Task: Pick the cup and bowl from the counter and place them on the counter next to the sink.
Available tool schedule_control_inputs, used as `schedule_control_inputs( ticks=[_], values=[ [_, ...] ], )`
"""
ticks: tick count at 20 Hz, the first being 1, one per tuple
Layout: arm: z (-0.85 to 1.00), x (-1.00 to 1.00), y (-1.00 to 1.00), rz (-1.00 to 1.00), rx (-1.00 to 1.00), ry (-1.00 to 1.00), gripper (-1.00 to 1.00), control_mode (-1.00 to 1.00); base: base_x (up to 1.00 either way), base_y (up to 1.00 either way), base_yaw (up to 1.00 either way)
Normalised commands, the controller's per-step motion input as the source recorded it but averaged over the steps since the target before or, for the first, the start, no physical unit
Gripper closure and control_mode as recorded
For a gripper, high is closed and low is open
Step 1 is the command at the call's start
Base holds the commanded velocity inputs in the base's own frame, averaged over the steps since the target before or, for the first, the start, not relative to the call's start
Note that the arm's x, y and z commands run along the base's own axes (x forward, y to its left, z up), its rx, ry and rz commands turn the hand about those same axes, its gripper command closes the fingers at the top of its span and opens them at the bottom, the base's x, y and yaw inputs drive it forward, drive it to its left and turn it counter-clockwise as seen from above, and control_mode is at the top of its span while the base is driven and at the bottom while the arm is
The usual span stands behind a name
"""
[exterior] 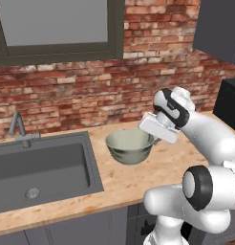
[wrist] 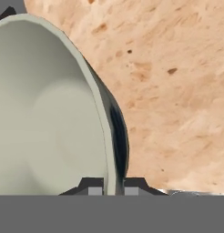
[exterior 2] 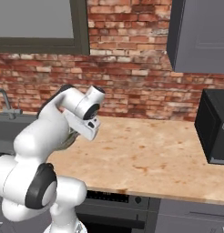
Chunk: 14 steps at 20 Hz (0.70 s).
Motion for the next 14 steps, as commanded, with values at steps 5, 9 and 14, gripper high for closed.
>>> schedule_control_inputs(
  ticks=[5,9,14],
  values=[
    [-0.53,0.25,0.0,0.0,0.03,-0.09,1.0,-1.0,0.0,0.0,0.0],
    [-0.44,0.2,0.02,0.01,0.02,-0.12,1.0,-1.0,0.0,0.0,0.0],
    [-0.16,0.14,0.06,0.01,0.0,-0.08,1.0,-1.0,0.0,0.0,0.0]
  ],
)
